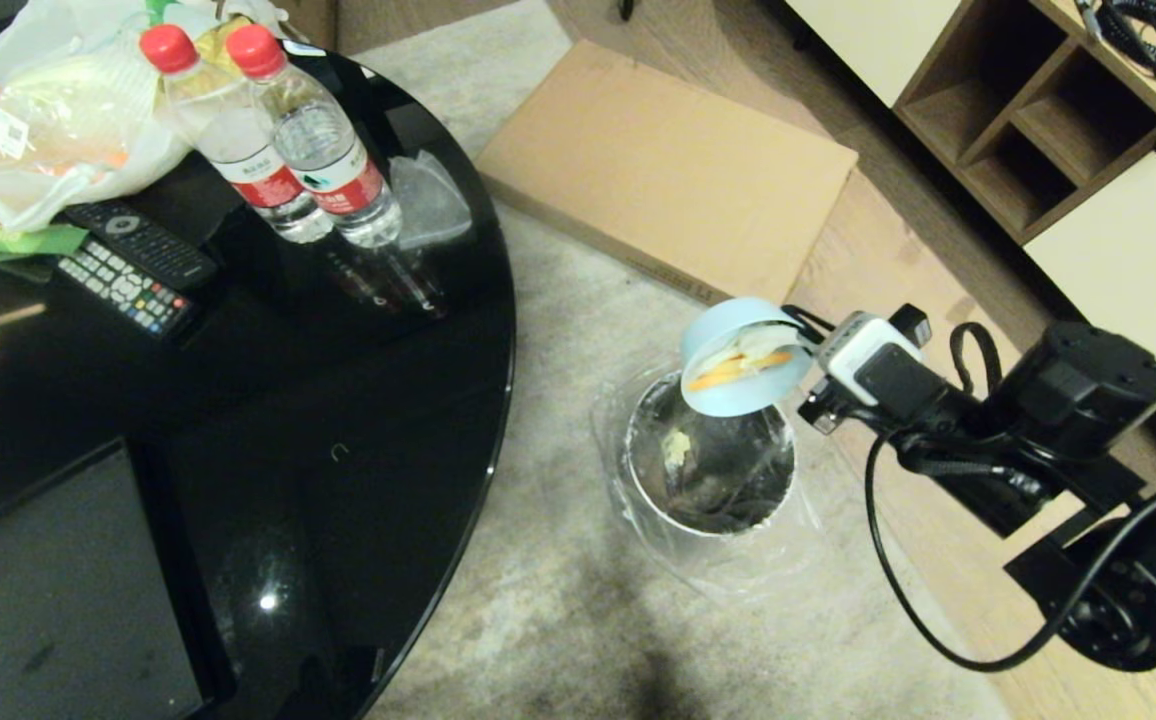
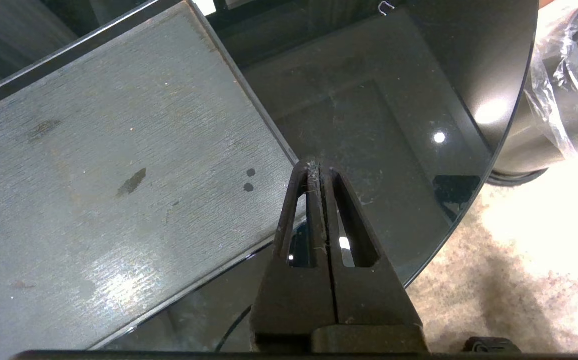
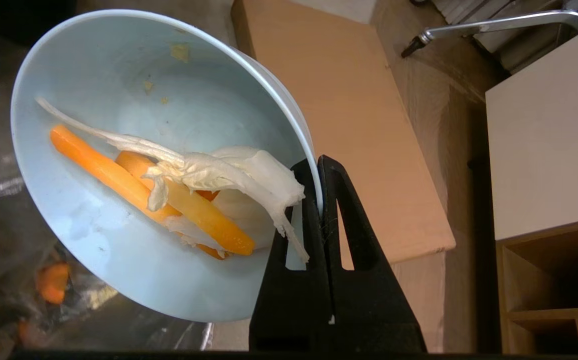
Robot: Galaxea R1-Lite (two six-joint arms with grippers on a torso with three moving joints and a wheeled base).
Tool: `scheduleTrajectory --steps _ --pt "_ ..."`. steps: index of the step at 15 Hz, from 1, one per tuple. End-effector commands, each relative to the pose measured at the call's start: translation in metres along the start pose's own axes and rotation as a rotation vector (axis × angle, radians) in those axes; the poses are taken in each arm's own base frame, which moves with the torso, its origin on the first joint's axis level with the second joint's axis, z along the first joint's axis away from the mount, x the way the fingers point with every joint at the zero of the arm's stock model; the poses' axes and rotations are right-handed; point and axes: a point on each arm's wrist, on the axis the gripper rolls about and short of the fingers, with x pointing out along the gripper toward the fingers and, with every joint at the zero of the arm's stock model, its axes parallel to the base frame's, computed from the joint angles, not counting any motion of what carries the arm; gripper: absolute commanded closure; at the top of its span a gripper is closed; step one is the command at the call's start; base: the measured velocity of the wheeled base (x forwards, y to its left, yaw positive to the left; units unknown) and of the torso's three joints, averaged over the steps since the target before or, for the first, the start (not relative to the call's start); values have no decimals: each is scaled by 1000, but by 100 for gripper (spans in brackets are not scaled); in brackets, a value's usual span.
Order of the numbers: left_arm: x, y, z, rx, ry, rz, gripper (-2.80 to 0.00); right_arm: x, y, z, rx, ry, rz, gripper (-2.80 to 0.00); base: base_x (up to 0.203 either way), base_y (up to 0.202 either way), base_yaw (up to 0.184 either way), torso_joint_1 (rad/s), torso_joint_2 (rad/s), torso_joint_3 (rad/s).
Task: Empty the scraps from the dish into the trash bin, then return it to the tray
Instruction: Pour the leftover food from the bowl into the trash can
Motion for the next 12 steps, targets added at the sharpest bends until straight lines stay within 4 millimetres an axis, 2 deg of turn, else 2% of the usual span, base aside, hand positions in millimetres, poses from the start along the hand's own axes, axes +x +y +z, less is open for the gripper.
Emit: scheduleTrajectory --steps 1,6,9,12 --pt "0 0 0 0 -1 0 0 -5 -10 10 -8 -69 -32 0 0 0 0 0 0 0" --pt "0 0 0 0 -1 0 0 -15 -5 14 -114 -254 162 0 0 0 0 0 0 0" --pt "0 0 0 0 -1 0 0 -14 -2 12 -146 -246 181 0 0 0 0 0 0 0" --pt "0 0 0 0 -1 0 0 -12 -4 1 -184 -185 211 0 0 0 0 0 0 0"
